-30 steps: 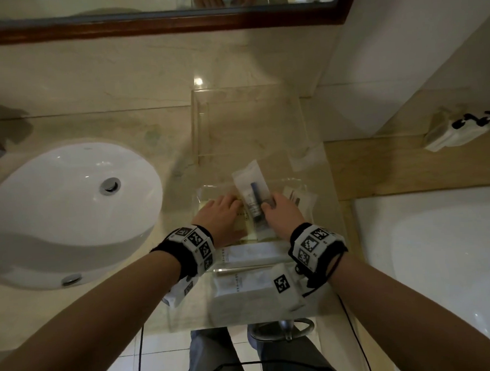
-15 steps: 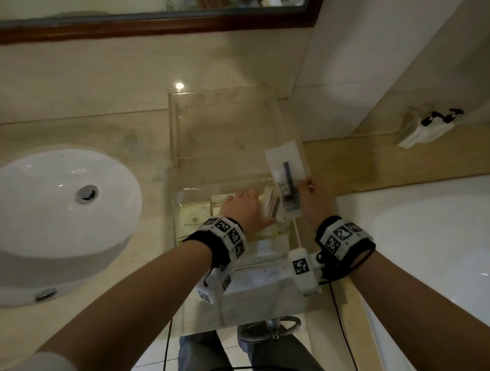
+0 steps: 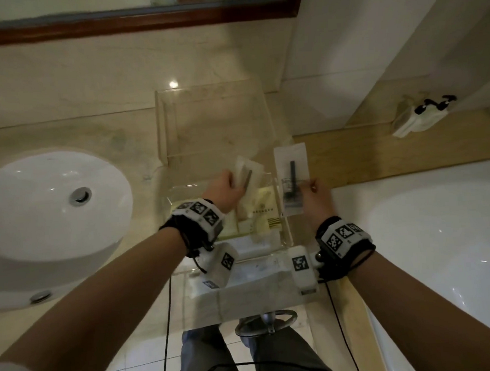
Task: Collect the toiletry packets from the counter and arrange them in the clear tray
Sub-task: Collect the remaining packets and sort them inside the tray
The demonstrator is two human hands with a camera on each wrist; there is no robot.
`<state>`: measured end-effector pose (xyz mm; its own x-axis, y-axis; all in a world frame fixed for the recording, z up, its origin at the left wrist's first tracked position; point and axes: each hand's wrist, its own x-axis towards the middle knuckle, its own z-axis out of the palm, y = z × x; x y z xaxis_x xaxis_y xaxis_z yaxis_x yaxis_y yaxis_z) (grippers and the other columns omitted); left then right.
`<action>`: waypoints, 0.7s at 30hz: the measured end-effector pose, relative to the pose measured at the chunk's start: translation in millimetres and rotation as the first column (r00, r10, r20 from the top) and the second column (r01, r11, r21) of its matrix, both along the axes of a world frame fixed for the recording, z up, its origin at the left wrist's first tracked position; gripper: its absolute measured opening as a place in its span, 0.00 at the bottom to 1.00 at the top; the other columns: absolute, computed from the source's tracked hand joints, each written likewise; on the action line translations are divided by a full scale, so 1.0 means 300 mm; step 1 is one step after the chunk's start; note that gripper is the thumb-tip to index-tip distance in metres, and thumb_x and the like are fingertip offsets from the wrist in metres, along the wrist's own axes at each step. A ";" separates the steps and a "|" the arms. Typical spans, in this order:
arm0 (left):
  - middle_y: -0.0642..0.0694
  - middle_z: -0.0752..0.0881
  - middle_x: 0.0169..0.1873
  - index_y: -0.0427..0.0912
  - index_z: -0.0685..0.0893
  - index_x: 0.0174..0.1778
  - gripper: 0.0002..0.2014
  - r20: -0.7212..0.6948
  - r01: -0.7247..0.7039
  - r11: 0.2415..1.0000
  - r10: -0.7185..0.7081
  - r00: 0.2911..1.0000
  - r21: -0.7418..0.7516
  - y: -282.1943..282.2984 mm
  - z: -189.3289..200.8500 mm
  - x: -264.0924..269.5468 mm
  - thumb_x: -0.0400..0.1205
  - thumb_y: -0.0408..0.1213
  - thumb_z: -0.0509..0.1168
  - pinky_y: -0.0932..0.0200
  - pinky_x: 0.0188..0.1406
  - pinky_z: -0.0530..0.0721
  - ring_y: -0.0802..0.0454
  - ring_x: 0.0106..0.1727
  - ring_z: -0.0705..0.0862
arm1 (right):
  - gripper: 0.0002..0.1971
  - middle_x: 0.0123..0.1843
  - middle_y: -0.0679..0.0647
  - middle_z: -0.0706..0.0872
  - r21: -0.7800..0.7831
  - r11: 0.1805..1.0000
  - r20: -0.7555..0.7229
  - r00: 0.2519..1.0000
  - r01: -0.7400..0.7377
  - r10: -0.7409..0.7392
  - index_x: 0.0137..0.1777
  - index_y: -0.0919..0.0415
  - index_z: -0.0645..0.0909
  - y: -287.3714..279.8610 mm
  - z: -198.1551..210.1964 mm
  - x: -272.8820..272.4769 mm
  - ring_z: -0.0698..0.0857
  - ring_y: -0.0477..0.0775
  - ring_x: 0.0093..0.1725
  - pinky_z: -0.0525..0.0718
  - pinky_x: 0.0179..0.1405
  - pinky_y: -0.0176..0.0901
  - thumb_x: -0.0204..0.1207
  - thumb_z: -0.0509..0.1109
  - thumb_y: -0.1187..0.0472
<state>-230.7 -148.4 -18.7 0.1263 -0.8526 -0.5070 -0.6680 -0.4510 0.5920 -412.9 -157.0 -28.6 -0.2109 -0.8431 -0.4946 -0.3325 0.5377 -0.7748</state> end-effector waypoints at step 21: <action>0.47 0.73 0.68 0.52 0.72 0.68 0.23 0.622 0.607 0.793 -0.500 0.603 0.050 0.144 -0.047 0.245 0.78 0.53 0.63 0.52 0.70 0.67 0.46 0.69 0.71 | 0.06 0.41 0.50 0.79 -0.050 0.989 0.007 0.991 -0.137 0.137 0.48 0.57 0.70 -0.002 -0.028 0.047 0.80 0.53 0.42 0.80 0.39 0.42 0.84 0.56 0.57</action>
<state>-157.2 -105.1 -32.7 -0.1786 -0.9155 -0.3604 -0.9830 0.1819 0.0251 -398.8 -157.8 -36.9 -0.0871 -0.8870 -0.4535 -0.3922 0.4490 -0.8028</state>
